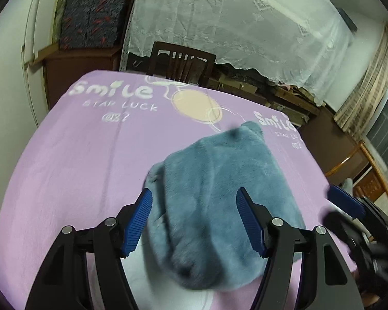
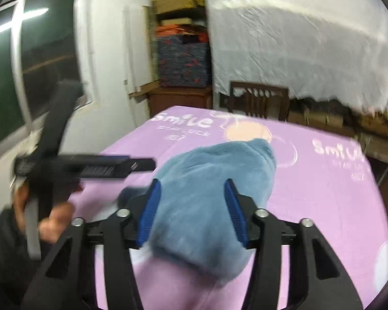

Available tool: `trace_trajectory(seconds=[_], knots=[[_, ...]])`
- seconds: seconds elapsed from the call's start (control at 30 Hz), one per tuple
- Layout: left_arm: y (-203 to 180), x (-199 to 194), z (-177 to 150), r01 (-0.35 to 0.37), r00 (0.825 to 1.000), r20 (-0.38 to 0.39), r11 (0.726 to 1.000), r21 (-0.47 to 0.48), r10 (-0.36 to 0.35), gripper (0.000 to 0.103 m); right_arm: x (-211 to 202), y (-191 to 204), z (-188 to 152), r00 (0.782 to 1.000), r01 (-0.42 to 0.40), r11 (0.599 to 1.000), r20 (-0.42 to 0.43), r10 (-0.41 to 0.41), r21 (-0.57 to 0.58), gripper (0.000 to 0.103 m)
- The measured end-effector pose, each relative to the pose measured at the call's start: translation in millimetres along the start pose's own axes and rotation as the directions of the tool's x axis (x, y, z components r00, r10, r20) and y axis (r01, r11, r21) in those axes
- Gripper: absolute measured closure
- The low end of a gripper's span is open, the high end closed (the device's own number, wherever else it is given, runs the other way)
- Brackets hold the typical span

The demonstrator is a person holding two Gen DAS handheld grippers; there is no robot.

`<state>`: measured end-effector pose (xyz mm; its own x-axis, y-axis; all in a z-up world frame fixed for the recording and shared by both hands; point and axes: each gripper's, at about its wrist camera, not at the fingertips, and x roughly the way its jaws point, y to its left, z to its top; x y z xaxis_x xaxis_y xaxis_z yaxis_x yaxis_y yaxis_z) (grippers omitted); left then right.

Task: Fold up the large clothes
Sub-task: 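Lift the jacket end with both grippers and fold it over toward the collar, then grasp the folded jacket bundle with the left gripper while the right gripper grasps it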

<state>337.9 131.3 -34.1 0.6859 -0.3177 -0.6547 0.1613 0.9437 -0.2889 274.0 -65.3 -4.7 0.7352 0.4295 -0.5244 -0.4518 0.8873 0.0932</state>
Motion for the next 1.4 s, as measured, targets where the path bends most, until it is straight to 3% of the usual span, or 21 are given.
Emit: trace_trajectory(seconds=[0.23, 0.3, 0.5, 0.63, 0.87, 0.93, 0.97, 1.0, 1.1, 1.17, 1.33, 1.4], knots=[[8, 56, -5, -0.011, 0.994, -0.109, 0.999, -0.038, 0.007, 0.033, 65, -38, -6, 0.995, 0.011, 0.983, -0.104, 0.008, 0.184, 0.063], [15, 68, -12, 0.020, 0.991, -0.128, 0.998, -0.066, -0.028, 0.032, 75, -44, -16, 0.992, 0.016, 0.981, -0.124, 0.008, 0.196, 0.065], [31, 85, -22, 0.114, 0.978, -0.155, 0.980, -0.161, -0.139, 0.026, 88, -57, -44, 0.990, -0.017, 0.972, -0.132, 0.049, 0.235, 0.065], [25, 87, -25, 0.099, 0.982, -0.146, 0.987, -0.127, -0.117, 0.025, 88, -64, -53, 0.989, -0.055, 0.964, -0.117, 0.088, 0.260, 0.065], [27, 76, -19, 0.098, 0.981, -0.149, 0.983, -0.152, -0.121, 0.024, 83, -64, -52, 0.988, -0.073, 0.963, -0.109, 0.105, 0.260, 0.065], [27, 61, -15, 0.093, 0.986, -0.122, 0.983, -0.160, -0.113, 0.025, 69, -67, -45, 0.990, -0.094, 0.959, -0.078, 0.119, 0.267, 0.059], [26, 48, -13, 0.083, 0.991, -0.091, 0.984, -0.160, -0.098, 0.025, 62, -70, -42, 0.990, -0.105, 0.956, -0.058, 0.125, 0.274, 0.048], [25, 37, -10, 0.079, 0.994, -0.067, 0.984, -0.160, -0.090, 0.025, 46, -74, -35, 0.991, -0.124, 0.951, -0.004, 0.131, 0.282, 0.043], [23, 17, -13, 0.116, 0.992, -0.025, 0.975, -0.190, -0.123, 0.017, 21, -85, -25, 0.990, -0.134, 0.948, 0.071, 0.119, 0.289, 0.032], [21, 21, -21, 0.124, 0.989, -0.051, 0.968, -0.219, -0.138, 0.017, 17, -97, -24, 0.987, -0.156, 0.934, 0.075, 0.139, 0.321, 0.023], [20, 48, -35, 0.122, 0.972, -0.163, 0.958, -0.259, -0.168, 0.017, 36, -125, -37, 0.966, -0.235, 0.857, 0.012, 0.258, 0.458, 0.020], [20, 54, -39, 0.127, 0.966, -0.187, 0.956, -0.263, -0.180, 0.016, 46, -126, -42, 0.960, -0.235, 0.849, -0.027, 0.280, 0.473, 0.018]])
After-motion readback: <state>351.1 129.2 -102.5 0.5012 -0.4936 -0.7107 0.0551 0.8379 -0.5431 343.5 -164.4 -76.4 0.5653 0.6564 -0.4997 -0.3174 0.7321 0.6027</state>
